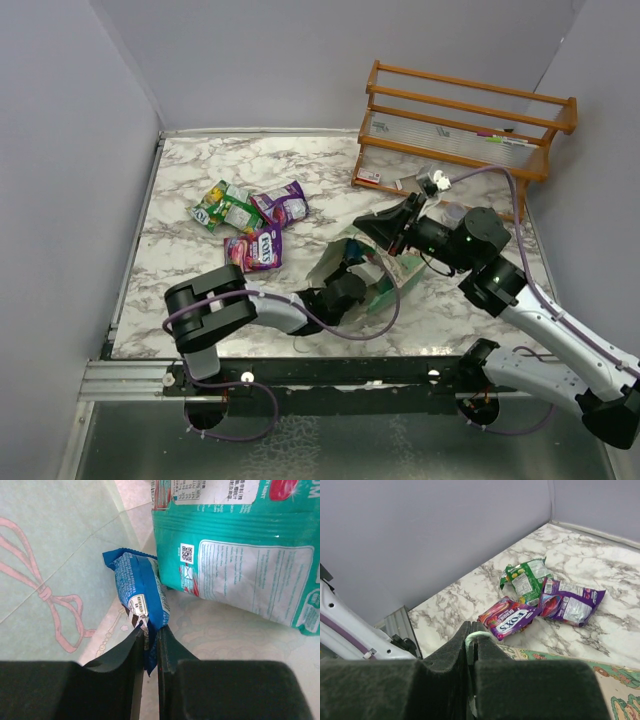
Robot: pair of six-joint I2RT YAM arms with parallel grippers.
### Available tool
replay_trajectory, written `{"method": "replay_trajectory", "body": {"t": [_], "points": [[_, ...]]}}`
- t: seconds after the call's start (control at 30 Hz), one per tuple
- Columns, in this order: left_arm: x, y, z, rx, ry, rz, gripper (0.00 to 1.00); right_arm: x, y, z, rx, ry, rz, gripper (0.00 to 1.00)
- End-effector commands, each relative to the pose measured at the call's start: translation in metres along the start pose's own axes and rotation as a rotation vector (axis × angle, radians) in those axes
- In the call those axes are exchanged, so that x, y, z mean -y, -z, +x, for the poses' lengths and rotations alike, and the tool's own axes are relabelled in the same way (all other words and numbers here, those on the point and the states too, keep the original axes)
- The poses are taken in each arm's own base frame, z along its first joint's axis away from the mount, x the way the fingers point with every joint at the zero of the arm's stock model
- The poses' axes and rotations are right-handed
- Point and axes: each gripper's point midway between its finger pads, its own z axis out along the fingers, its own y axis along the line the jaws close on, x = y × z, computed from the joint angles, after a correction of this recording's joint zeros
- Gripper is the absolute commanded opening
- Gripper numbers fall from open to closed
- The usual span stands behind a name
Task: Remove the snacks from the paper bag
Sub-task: Take out the snack from the paper bag.
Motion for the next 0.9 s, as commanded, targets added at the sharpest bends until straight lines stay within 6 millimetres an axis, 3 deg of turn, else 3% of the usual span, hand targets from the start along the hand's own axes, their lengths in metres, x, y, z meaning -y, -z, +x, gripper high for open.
{"method": "replay_trajectory", "body": {"t": [0.0, 0.23, 0.4, 0.63, 0.77, 0.87], "points": [[-0.005, 0.014, -0.029, 0.015, 0.063, 0.051, 0.05, 0.006, 0.010, -0.013, 0.060, 0.050, 0.050, 0.02], [-0.020, 0.062, -0.076, 0.133, 0.173, 0.192, 0.05, 0.014, 0.015, -0.012, 0.064, 0.083, 0.097, 0.02], [-0.035, 0.097, -0.090, 0.172, 0.151, 0.270, 0.04, 0.017, 0.018, -0.011, 0.077, 0.075, 0.113, 0.02], [-0.054, 0.129, -0.111, 0.250, 0.211, 0.304, 0.02, 0.022, 0.020, -0.012, 0.089, 0.102, 0.141, 0.02], [-0.047, 0.149, -0.140, 0.344, 0.244, 0.417, 0.01, 0.026, 0.021, -0.015, 0.080, 0.126, 0.165, 0.02], [-0.054, 0.163, -0.168, 0.421, 0.290, 0.443, 0.00, 0.033, 0.024, -0.020, 0.071, 0.154, 0.210, 0.02]]}}
